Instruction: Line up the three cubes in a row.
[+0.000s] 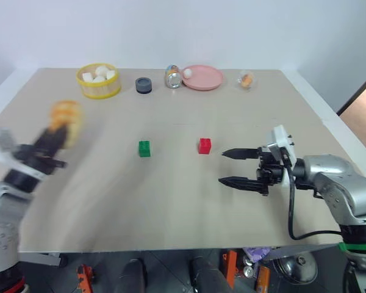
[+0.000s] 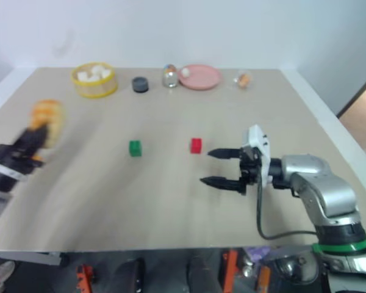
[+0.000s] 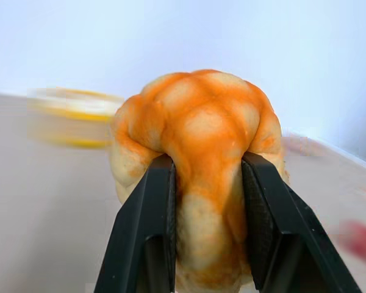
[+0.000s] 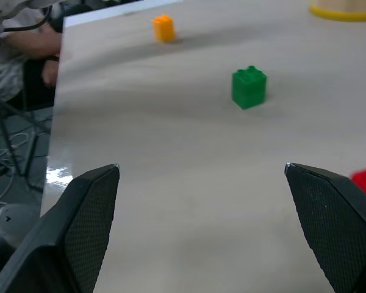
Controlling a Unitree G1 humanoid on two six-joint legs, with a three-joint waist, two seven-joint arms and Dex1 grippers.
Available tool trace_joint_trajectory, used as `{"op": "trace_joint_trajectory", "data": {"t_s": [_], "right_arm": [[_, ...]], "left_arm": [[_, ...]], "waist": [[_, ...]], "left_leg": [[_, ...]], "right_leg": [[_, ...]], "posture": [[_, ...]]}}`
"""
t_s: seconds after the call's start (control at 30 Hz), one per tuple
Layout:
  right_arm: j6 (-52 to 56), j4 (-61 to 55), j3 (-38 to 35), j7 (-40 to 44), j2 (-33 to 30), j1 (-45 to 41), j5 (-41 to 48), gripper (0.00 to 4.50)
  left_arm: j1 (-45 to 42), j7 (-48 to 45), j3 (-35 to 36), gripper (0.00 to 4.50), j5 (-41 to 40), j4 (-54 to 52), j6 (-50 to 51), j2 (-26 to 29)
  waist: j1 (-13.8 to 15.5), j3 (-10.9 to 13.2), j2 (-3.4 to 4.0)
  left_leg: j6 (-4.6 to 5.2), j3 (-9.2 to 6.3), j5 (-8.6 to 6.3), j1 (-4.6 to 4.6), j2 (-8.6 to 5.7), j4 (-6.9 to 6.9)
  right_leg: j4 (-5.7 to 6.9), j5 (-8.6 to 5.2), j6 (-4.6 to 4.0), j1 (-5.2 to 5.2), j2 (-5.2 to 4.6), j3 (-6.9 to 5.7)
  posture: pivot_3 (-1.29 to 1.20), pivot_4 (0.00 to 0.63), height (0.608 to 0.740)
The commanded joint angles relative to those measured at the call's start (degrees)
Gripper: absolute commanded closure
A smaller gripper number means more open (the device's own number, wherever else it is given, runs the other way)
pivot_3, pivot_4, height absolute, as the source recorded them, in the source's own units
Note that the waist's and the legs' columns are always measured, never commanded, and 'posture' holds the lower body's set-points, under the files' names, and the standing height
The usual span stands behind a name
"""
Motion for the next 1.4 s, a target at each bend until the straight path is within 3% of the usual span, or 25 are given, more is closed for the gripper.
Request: {"op": "trace_joint_trajectory", "data": {"t_s": [0.03,0.13,0.37,0.8,1.13,1.4], "right_arm": [[-2.5,2.1,1.3,2.9,1.1,-3.4,-1.3,0.00],[-3.9,4.5,3.0,4.5,2.8,-5.1,-2.7,0.00],[-5.2,6.9,4.3,5.9,5.9,-6.9,-4.1,0.00],[-4.4,4.6,1.9,5.2,4.7,-5.8,-3.6,0.00],[-3.7,2.3,0.6,3.8,3.9,-4.4,-3.5,0.00],[-1.7,1.0,-1.6,3.1,3.4,-5.7,-0.8,0.00]], "left_arm": [[2.4,8.6,7.2,3.15,5.7,1.1,-2.0,2.2],[5.2,15.0,10.8,3.15,11.3,0.6,-2.4,3.0],[7.1,25.1,14.1,3.15,14.1,-0.3,3.7,1.9],[3.2,25.2,7.1,3.15,15.0,10.4,9.1,0.2],[-2.8,22.9,3.9,0.03,15.0,15.1,7.9,0.9],[-2.0,26.3,2.7,0.03,16.7,9.3,10.2,-0.7]], "waist": [[0.1,0.0,-0.04],[0.4,0.0,-0.32],[0.6,-0.1,-0.51],[0.6,-0.1,-0.57],[0.5,-0.1,-0.62],[0.5,-0.1,-0.63]], "left_leg": [[0.00,0.01,0.00,-0.02,-0.03,0.01],[-0.02,-0.01,-0.01,-0.04,-0.04,0.02],[-0.07,0.03,-0.02,-0.03,-0.03,0.03],[-0.10,0.06,-0.05,-0.05,-0.01,0.00],[-0.11,0.07,-0.05,-0.07,-0.01,-0.02],[-0.12,0.07,-0.05,-0.10,0.00,-0.04]], "right_leg": [[-0.01,-0.01,0.01,0.00,-0.04,0.00],[-0.02,-0.01,0.01,-0.01,-0.04,0.00],[-0.02,0.02,-0.05,-0.04,-0.08,-0.01],[-0.02,0.04,-0.10,-0.13,-0.07,-0.03],[-0.02,0.05,-0.10,-0.14,-0.06,-0.03],[-0.02,0.04,-0.09,-0.15,-0.06,-0.02]], "posture": [[0.00,0.150,0.740],[0.00,0.150,0.740],[0.00,0.150,0.740],[0.00,0.150,0.740],[0.00,0.150,0.740],[0.00,0.150,0.740]]}}
